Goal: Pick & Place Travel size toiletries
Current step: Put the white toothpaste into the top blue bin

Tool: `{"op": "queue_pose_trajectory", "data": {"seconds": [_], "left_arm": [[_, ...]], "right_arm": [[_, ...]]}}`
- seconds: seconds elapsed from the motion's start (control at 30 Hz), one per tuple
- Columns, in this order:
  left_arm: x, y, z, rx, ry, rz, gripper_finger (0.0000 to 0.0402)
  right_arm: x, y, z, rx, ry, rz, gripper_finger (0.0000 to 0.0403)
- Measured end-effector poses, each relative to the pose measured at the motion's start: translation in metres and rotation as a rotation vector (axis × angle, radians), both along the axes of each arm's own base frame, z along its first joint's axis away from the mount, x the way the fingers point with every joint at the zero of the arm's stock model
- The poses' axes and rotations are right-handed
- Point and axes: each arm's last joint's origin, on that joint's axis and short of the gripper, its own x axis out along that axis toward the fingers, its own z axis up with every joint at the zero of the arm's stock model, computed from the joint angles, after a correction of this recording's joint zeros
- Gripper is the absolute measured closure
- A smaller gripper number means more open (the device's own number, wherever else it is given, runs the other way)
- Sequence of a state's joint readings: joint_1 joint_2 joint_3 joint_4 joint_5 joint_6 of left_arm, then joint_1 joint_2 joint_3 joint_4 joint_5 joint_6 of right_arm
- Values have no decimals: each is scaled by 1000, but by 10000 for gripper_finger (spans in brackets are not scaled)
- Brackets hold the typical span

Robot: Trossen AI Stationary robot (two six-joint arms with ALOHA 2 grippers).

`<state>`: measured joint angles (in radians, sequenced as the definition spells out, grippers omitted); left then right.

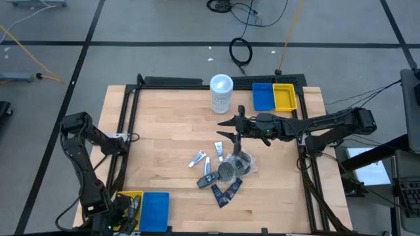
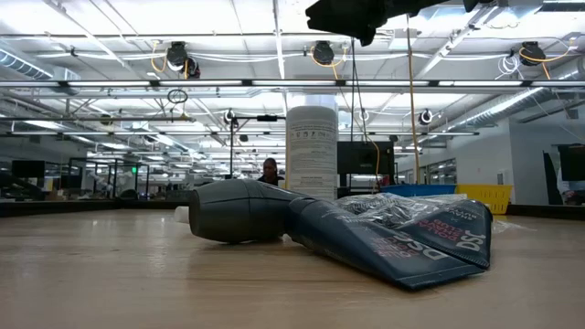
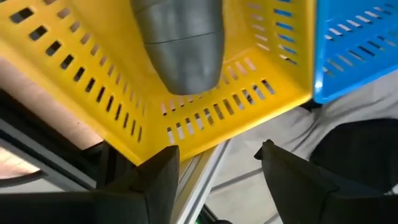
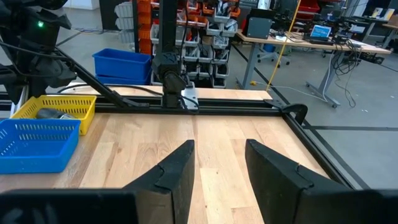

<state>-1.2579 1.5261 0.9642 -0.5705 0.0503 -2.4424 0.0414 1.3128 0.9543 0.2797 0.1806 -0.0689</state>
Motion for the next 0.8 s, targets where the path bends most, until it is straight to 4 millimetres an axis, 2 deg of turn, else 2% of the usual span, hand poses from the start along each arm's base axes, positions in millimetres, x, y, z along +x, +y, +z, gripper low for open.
{"op": "queue_pose_trajectory", "data": {"seconds": [0.13,0.43,0.6,0.8], "left_arm": [[3,0,1,-2,-44,17,182],[17,1,11,-4,-295,25,188],[30,9,17,31,-402,-12,188],[58,24,19,159,-541,-128,188]], "right_arm": [[0,0,0,0,0,0,268],[0,0,0,0,0,0,268],[0,0,0,0,0,1,268],[0,0,0,1,0,2,268]]}}
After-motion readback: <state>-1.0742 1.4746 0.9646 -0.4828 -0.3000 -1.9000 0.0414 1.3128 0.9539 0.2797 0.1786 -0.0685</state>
